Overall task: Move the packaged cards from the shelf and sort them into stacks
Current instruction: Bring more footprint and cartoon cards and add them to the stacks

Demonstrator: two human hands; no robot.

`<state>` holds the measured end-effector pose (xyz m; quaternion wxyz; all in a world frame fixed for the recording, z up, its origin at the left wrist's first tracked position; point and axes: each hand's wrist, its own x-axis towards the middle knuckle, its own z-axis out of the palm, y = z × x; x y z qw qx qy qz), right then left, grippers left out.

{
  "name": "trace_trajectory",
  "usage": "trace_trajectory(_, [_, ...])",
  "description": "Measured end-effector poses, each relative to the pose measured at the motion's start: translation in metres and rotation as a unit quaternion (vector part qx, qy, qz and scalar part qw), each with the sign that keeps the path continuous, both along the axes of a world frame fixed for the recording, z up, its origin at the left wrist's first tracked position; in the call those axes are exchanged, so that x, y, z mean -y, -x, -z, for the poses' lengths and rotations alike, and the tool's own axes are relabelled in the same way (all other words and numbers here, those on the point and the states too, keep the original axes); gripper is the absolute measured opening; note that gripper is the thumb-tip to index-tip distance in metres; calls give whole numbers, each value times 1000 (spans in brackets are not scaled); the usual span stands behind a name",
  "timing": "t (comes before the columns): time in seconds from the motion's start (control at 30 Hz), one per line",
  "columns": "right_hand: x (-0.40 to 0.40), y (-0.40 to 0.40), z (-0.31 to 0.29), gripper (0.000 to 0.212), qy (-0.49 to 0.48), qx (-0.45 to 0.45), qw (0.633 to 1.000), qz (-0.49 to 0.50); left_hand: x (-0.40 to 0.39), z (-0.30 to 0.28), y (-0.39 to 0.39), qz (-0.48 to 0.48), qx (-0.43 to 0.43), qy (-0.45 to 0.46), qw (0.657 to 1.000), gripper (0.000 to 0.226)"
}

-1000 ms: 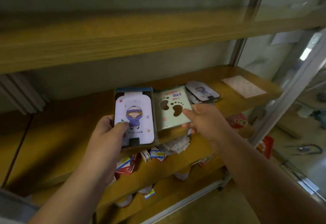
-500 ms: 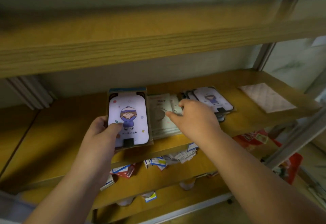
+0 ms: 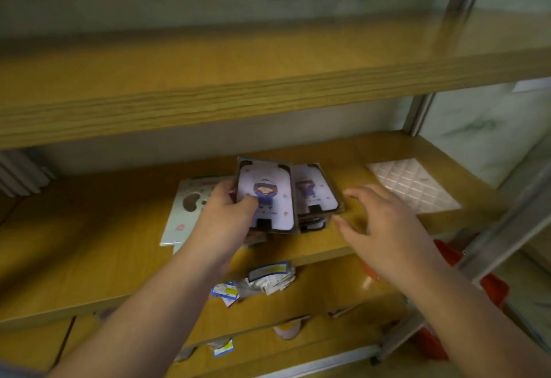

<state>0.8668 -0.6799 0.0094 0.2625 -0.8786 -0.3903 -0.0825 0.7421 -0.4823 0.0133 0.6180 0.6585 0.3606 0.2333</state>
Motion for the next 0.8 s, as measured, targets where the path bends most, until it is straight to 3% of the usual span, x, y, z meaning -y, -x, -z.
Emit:
trace_trajectory(0.27, [44,-34,7,49,0,-17,999,-40,19,1,-69,4,-112,-166,980,15])
trace_trajectory(0.4, [56,-44,11,49,8,-26,997,-68,26,10,-73,5,-207,-294,933,15])
trace_trajectory(0.53, [65,-51,15,49,11,-41,996,-84,38,11,-70,-10,-225,-315,922,5])
trace_trajectory(0.63, [66,-56,14,47,22,-42,994,-101,45,11,-63,-6,-219,-326,919,17])
trace_trajectory(0.8, [56,-60,9,46,21,-33,990,-136,60,8,-38,2,-228,-410,883,39])
